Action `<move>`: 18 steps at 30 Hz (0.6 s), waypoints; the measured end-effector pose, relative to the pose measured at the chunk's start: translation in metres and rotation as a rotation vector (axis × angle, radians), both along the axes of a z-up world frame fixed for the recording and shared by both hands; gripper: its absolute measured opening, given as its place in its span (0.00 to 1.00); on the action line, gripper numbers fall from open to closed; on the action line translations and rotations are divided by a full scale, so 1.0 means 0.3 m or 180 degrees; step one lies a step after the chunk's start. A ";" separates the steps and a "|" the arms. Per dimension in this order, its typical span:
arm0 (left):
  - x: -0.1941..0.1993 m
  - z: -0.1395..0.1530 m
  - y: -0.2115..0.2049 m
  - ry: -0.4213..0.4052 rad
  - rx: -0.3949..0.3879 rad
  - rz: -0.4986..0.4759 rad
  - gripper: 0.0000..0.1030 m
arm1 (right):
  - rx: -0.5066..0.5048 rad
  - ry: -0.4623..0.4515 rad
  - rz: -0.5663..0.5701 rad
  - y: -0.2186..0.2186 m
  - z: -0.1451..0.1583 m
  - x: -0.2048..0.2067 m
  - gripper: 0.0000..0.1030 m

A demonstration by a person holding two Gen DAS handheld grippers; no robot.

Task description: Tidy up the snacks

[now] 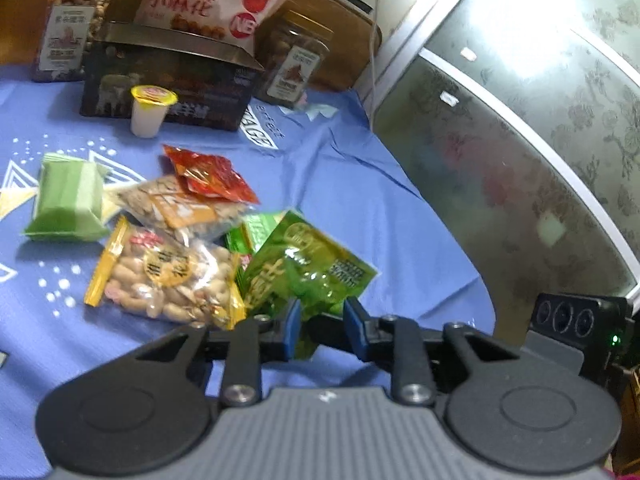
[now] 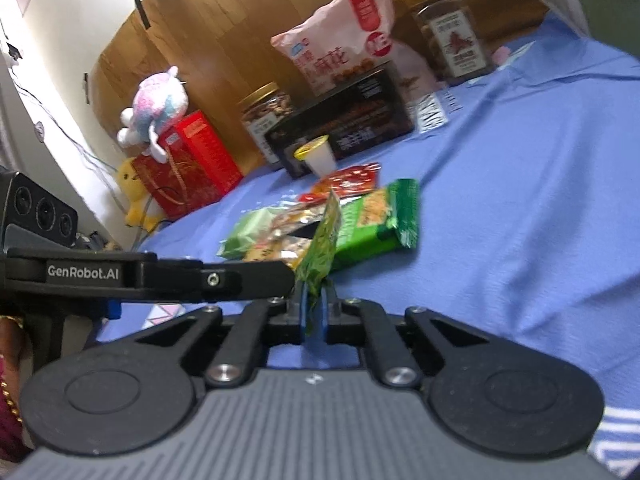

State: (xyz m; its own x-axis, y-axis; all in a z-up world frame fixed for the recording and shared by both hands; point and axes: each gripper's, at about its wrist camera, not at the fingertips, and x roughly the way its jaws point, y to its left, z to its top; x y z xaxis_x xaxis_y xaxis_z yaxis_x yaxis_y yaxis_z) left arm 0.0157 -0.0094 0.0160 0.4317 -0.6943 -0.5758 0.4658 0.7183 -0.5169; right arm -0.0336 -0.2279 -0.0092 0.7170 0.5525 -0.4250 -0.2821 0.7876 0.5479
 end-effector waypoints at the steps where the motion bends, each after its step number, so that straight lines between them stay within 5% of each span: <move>1: 0.006 0.000 0.014 0.0005 -0.0010 0.0040 0.24 | 0.0006 0.0007 0.0011 0.008 0.001 0.009 0.09; 9: 0.003 0.009 0.174 0.0033 -0.0111 0.0407 0.37 | 0.0054 -0.0013 -0.0229 -0.043 -0.010 0.032 0.16; 11: 0.009 0.000 0.194 0.0113 -0.0174 0.0365 0.39 | 0.0021 -0.0072 -0.0272 -0.060 -0.008 0.012 0.26; 13: 0.014 -0.010 0.197 0.0200 -0.0297 0.0241 0.43 | -0.0011 -0.0168 -0.0297 -0.073 -0.006 -0.010 0.50; 18: 0.048 0.014 0.095 0.0039 -0.0291 -0.0124 0.49 | -0.0017 -0.0081 -0.0377 -0.085 -0.014 0.003 0.51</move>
